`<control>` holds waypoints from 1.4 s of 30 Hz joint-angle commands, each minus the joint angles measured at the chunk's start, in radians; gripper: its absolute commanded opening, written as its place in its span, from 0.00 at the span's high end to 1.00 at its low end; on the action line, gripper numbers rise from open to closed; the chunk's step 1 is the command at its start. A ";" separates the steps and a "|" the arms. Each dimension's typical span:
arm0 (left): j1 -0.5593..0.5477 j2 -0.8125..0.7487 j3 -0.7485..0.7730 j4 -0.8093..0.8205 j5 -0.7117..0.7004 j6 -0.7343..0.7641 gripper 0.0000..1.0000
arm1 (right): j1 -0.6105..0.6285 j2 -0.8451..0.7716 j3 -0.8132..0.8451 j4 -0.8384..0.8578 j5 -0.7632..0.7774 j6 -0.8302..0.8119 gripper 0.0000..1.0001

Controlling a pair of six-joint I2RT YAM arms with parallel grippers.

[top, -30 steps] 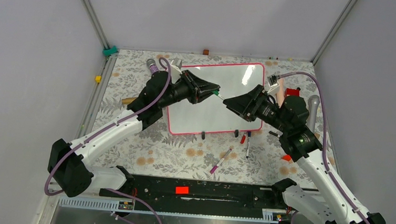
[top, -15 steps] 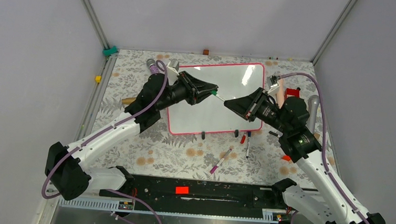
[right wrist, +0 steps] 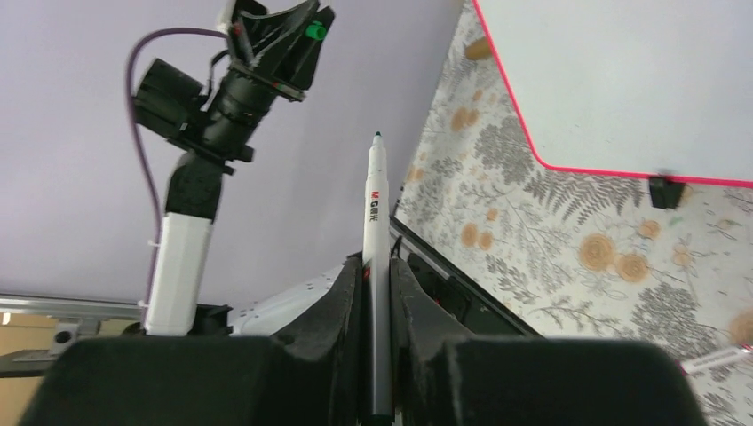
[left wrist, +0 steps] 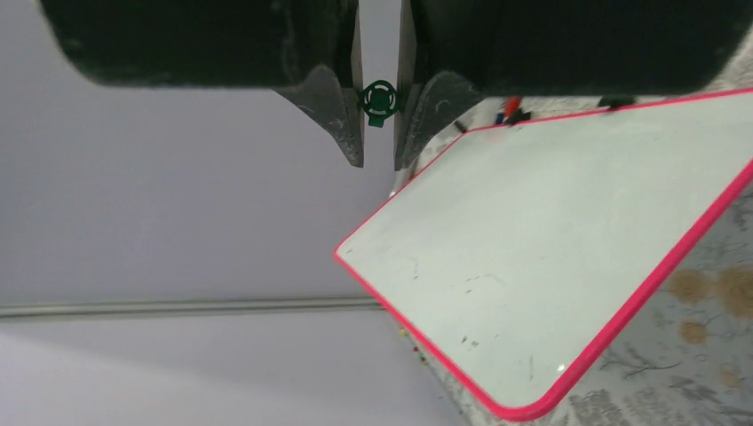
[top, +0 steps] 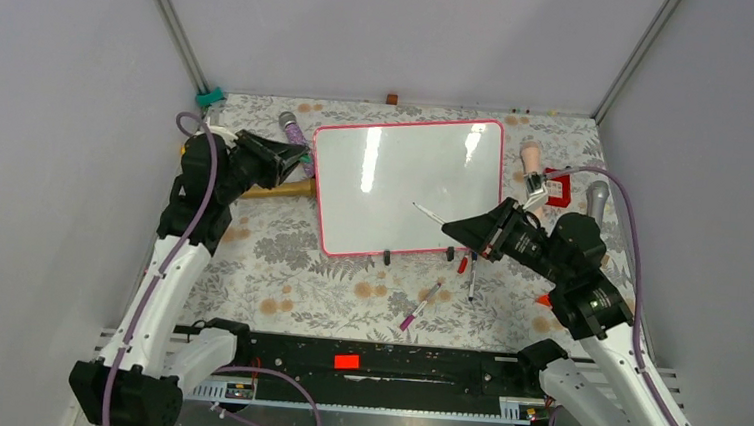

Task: Write a sentence on the whiteboard
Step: Open the whiteboard marker at the center of the board, then place the pen cap at the center of the board.

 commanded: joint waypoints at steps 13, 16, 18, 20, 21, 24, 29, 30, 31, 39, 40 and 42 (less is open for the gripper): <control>-0.054 0.080 -0.236 -0.511 -0.314 0.206 1.00 | -0.005 0.112 0.142 -0.261 0.105 -0.179 1.00; -0.069 0.107 -0.263 -0.488 -0.381 0.211 1.00 | -0.005 0.111 0.146 -0.288 0.129 -0.190 1.00; -0.078 0.146 -0.282 -0.452 -0.390 0.239 1.00 | -0.005 0.113 0.155 -0.297 0.125 -0.217 1.00; -0.089 0.190 -0.305 -0.383 -0.379 0.267 1.00 | -0.004 0.123 0.171 -0.322 0.134 -0.247 1.00; -0.092 0.211 -0.317 -0.351 -0.365 0.276 1.00 | -0.004 0.128 0.177 -0.333 0.138 -0.264 1.00; -0.094 0.278 -0.334 -0.307 -0.336 0.281 1.00 | -0.004 0.146 0.194 -0.361 0.152 -0.291 1.00; -0.101 0.286 -0.318 -0.326 -0.351 0.295 0.87 | 0.004 0.169 0.215 -0.385 0.189 -0.316 1.00; -0.101 0.278 -0.312 -0.339 -0.356 0.300 0.81 | 0.008 0.175 0.219 -0.392 0.206 -0.321 1.00; -0.100 0.269 -0.304 -0.354 -0.364 0.304 0.70 | 0.013 0.182 0.223 -0.396 0.217 -0.327 1.00; -0.101 0.197 -0.255 -0.426 -0.295 0.386 0.26 | 0.080 0.298 0.283 -0.399 0.294 -0.341 1.00; -0.102 0.185 -0.245 -0.440 -0.285 0.401 0.25 | 0.091 0.322 0.300 -0.399 0.308 -0.344 1.00; -0.102 0.158 -0.218 -0.465 -0.257 0.439 0.23 | 0.108 0.366 0.342 -0.402 0.343 -0.342 1.00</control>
